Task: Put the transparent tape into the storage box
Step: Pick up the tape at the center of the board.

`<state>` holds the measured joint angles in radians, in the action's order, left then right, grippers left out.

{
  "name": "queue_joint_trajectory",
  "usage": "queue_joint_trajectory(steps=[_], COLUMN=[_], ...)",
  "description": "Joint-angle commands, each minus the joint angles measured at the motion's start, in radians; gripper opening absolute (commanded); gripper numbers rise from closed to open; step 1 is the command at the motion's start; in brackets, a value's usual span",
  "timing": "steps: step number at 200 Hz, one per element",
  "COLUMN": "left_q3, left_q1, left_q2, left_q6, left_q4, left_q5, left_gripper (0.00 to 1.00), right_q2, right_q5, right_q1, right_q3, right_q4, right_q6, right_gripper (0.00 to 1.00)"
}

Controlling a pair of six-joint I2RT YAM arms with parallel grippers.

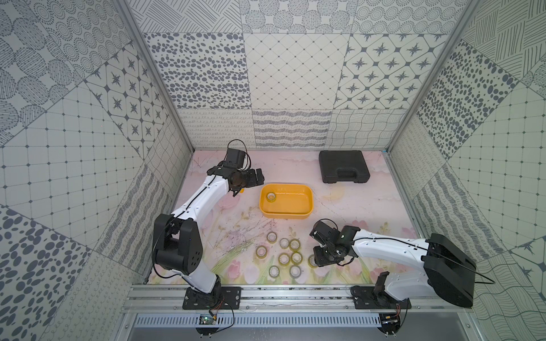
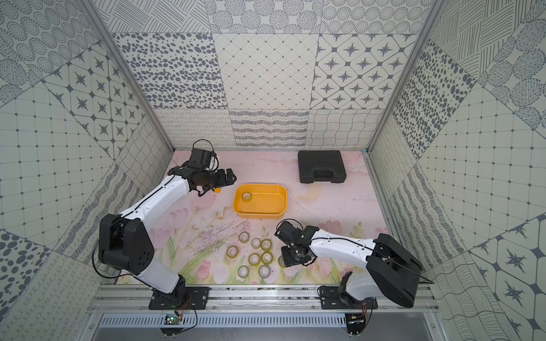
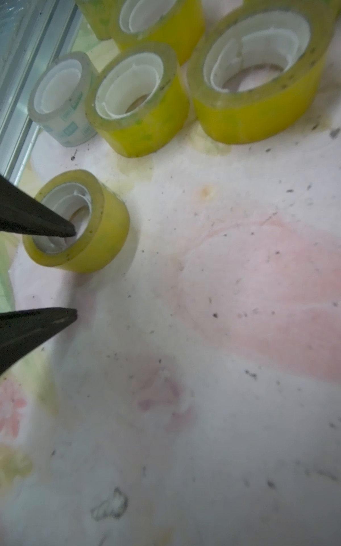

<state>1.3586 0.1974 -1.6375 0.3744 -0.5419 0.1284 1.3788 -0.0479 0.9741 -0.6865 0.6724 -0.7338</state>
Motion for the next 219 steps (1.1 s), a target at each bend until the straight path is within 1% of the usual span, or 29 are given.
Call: queue_joint_trajectory(steps=[1, 45, 67, 72, 87, 107, 129, 159, 178, 197, 219], left_q3=[0.01, 0.01, 0.01, 0.01, 0.01, 0.009, 0.011, 0.009, -0.019, -0.046, -0.046], left_q1=[-0.003, -0.002, -0.001, -0.002, -0.002, -0.001, -0.003, 0.005, 0.019, 0.019, 0.019], left_q2=[0.004, 0.005, 0.005, 0.007, 0.008, 0.008, 0.008, 0.026, 0.065, 0.097, 0.099], left_q6=[-0.006, -0.008, -0.009, -0.009, -0.009, -0.011, -0.011, -0.022, -0.037, -0.04, -0.042], left_q4=[0.025, 0.025, 0.025, 0.025, 0.025, 0.025, 0.025, 0.026, 0.058, 0.09, 0.09], left_q5=[0.021, 0.027, 0.03, 0.029, 0.027, 0.029, 0.033, 0.011, -0.011, -0.01, -0.007], left_gripper=[0.99, 0.99, 0.99, 0.99, 0.99, 0.99, 0.99, 0.99, 0.99, 0.99, 0.99], right_q2=[0.019, 0.05, 0.058, 0.058, 0.049, 0.015, -0.043, -0.122, -0.135, -0.095, 0.014], right_q5=[0.036, 0.056, 0.059, 0.063, 0.083, 0.115, 0.142, 0.181, 0.193, 0.183, 0.158], right_q1=[0.006, 0.008, 0.009, 0.009, 0.011, 0.01, 0.009, -0.006, -0.033, -0.075, -0.133], right_q3=[-0.028, -0.035, -0.037, -0.038, -0.045, -0.055, -0.089, -0.181, -0.253, -0.342, -0.467], right_q4=[-0.017, 0.011, 0.013, 0.015, 0.032, 0.053, 0.104, 0.181, 0.191, 0.191, 0.189], right_q6=[-0.025, -0.033, -0.037, -0.038, -0.041, -0.036, -0.021, 0.02, 0.054, 0.11, 0.176], right_gripper=[0.43, 0.42, 0.38, 0.37, 0.27, 0.16, 0.1, 0.08, 0.08, 0.08, 0.09])
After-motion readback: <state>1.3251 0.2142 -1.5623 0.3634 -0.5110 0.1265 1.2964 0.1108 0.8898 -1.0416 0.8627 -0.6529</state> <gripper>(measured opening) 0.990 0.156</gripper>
